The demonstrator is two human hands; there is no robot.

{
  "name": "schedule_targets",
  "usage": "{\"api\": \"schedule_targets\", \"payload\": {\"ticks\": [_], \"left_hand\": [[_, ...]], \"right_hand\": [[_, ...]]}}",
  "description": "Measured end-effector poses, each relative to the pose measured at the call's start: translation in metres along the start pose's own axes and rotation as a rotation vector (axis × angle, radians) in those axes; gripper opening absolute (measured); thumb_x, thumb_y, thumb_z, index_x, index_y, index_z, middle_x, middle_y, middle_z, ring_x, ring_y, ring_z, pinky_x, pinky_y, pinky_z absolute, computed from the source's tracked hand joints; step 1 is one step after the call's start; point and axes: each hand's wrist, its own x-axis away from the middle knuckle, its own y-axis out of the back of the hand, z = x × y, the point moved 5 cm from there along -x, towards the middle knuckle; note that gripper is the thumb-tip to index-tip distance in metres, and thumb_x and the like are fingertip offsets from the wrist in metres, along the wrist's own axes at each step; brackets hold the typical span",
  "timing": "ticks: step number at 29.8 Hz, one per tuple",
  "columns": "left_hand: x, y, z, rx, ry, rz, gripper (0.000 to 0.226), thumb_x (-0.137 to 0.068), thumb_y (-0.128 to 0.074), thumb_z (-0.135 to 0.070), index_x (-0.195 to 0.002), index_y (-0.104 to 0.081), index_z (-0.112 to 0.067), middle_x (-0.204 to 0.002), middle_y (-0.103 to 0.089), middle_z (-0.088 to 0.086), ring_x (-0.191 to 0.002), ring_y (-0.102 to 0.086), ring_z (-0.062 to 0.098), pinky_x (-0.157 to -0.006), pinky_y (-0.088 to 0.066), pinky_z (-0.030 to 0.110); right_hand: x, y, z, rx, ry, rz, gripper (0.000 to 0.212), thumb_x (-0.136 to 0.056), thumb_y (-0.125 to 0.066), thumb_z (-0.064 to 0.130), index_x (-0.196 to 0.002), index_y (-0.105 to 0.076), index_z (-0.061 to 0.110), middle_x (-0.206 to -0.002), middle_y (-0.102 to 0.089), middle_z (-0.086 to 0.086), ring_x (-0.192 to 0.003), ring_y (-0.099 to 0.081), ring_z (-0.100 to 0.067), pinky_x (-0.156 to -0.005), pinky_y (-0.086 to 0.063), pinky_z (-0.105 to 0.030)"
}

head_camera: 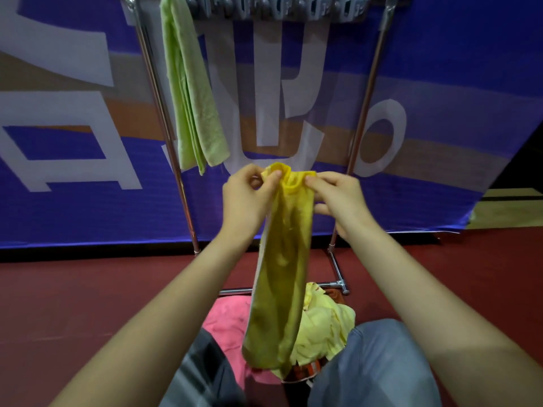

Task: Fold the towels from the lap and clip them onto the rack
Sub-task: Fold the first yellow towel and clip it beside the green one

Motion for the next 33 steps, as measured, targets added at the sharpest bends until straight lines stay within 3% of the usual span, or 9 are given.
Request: {"api": "schedule_targets", "payload": {"ticks": [4,9,12,14,17,21,25,29,33], "left_hand": [[0.006,-0.008,0.002,0.025,0.037,-0.027,0.028,-0.08,-0.065,-0.025,-0.056,-0.052,-0.021,-0.051,-0.051,-0.002,-0.055,-0.05,0.013,-0.062,-0.053,0.048],[0.005,0.018,0.023,-0.003,0.098,-0.063,0.031,-0.083,-0.062,-0.026,-0.067,-0.056,0.0,-0.056,-0.05,0.009,-0.062,-0.051,0.023,-0.069,-0.053,0.054],[0.005,0.028,0.029,0.014,0.105,0.025,0.03,-0.084,-0.061,-0.025,-0.061,-0.051,-0.009,-0.048,-0.051,0.0,-0.056,-0.051,0.02,-0.062,-0.052,0.05],[0.004,0.028,0.031,0.006,0.121,0.036,0.033,-0.084,-0.061,-0.025,-0.057,-0.047,-0.013,-0.036,-0.044,-0.009,-0.047,-0.044,0.011,-0.057,-0.048,0.046],[0.006,0.021,0.026,0.003,0.133,-0.002,0.036,-0.079,-0.063,-0.025,-0.053,-0.04,-0.015,-0.033,-0.038,-0.008,-0.049,-0.038,0.015,-0.058,-0.049,0.048],[0.017,0.006,0.012,-0.001,0.092,-0.002,0.034,-0.078,-0.06,-0.021,-0.053,-0.038,-0.016,-0.042,-0.034,-0.006,-0.049,-0.032,0.014,-0.051,-0.031,0.033],[0.025,-0.009,0.002,-0.047,0.042,0.012,0.03,-0.082,-0.06,-0.02,-0.056,-0.045,-0.016,-0.05,-0.047,-0.001,-0.048,-0.042,0.005,-0.053,-0.037,0.028],[0.028,-0.018,-0.001,-0.032,-0.008,0.074,0.023,-0.083,-0.062,-0.026,-0.067,-0.057,-0.01,-0.061,-0.063,0.001,-0.061,-0.061,0.015,-0.062,-0.048,0.03],[0.027,-0.015,0.001,0.033,0.002,0.103,0.016,-0.086,-0.058,-0.022,-0.076,-0.063,-0.01,-0.064,-0.064,-0.007,-0.058,-0.059,-0.002,-0.063,-0.05,0.021]], "right_hand": [[0.014,-0.011,-0.006,-0.069,-0.046,0.008,0.012,-0.085,-0.057,0.008,-0.076,-0.064,0.008,-0.067,-0.063,-0.007,-0.055,-0.064,-0.008,-0.048,-0.053,-0.02],[0.004,0.033,-0.016,-0.043,-0.093,-0.251,0.017,-0.082,-0.055,0.009,-0.065,-0.056,0.009,-0.063,-0.051,-0.008,-0.058,-0.052,-0.015,-0.048,-0.049,-0.023],[-0.004,0.048,-0.011,0.146,-0.04,-0.272,0.01,-0.078,-0.055,0.013,-0.071,-0.059,0.006,-0.067,-0.045,-0.012,-0.066,-0.046,-0.021,-0.06,-0.042,-0.034],[-0.007,0.048,-0.008,0.185,-0.024,-0.259,0.009,-0.077,-0.055,0.013,-0.07,-0.057,0.008,-0.066,-0.04,-0.011,-0.067,-0.041,-0.022,-0.062,-0.036,-0.035],[-0.007,0.042,-0.006,0.146,-0.03,-0.259,0.017,-0.077,-0.053,0.012,-0.062,-0.049,0.008,-0.061,-0.035,-0.009,-0.063,-0.038,-0.022,-0.059,-0.036,-0.035],[0.0,0.032,-0.011,0.07,-0.086,-0.203,0.026,-0.081,-0.051,0.01,-0.057,-0.04,0.013,-0.055,-0.038,-0.004,-0.053,-0.044,-0.015,-0.043,-0.044,-0.022],[0.011,0.014,-0.01,0.02,-0.114,-0.119,0.019,-0.083,-0.052,0.01,-0.064,-0.049,0.012,-0.068,-0.052,-0.008,-0.067,-0.057,-0.02,-0.054,-0.052,-0.028],[0.023,-0.006,-0.006,-0.033,-0.099,0.045,0.009,-0.085,-0.055,0.011,-0.081,-0.063,0.008,-0.082,-0.064,-0.012,-0.078,-0.065,-0.018,-0.069,-0.057,-0.028],[0.026,-0.012,-0.008,-0.173,-0.143,0.136,0.03,-0.093,-0.046,0.027,-0.097,-0.066,0.006,-0.088,-0.068,-0.009,-0.086,-0.066,-0.015,-0.079,-0.055,-0.025]]}}
